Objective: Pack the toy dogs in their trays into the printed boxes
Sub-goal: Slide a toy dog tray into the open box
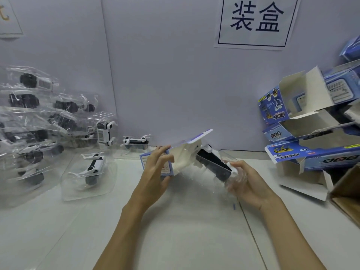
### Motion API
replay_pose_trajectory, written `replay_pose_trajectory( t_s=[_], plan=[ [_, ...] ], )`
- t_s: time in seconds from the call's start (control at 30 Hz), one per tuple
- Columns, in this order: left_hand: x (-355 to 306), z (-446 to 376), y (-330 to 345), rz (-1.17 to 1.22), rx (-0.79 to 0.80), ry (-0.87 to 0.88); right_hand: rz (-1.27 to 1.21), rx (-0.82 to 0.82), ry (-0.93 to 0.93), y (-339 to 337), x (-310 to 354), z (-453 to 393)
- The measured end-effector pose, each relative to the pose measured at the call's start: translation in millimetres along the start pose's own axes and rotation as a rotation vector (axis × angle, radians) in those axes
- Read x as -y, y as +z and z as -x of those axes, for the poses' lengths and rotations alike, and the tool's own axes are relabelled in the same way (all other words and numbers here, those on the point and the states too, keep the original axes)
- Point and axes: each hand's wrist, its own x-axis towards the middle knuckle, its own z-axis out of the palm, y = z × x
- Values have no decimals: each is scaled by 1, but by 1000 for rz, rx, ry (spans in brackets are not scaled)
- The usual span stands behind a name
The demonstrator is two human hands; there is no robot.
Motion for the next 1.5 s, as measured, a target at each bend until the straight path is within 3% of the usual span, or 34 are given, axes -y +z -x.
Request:
replay_pose_trajectory(
  t_s=[0.33,0.5,0.6,0.67,0.77,0.83,0.9,1.0,1.1,1.2,1.3,1.37,1.5],
  plan=[
    [-18,0,20,-280,76,144,99,-234,-38,12,-11,-8],
    [-30,-4,25,-351,21,236,-136,-214,-119,41,-14,-7],
    [-32,-3,27,-292,4,145,-417,-114,-230,51,-9,0],
    [-32,-3,27,-227,-6,69,-240,-164,-323,61,-13,-1],
    [-34,-4,29,-184,-19,45,415,-461,-595,90,-42,-4],
    [-37,-4,30,-143,-49,52,695,-488,-736,102,-61,-9],
    [-37,-4,31,-101,-93,32,850,-457,-731,103,-70,-15],
    [-36,-4,27,-112,-121,-15,862,-383,-570,96,-65,-17],
    [-37,-5,24,-134,-41,35,927,-400,-507,85,-59,-12],
    [-36,-7,20,-120,-37,72,827,-400,-679,86,-51,-6],
    [-36,-10,12,38,-132,-8,758,-427,-921,84,-39,-1],
    [-39,-13,7,191,-176,-55,727,-412,-964,82,-31,2],
    [-48,-18,0,426,-100,-234,694,-325,-930,81,-23,8]
  ],
)
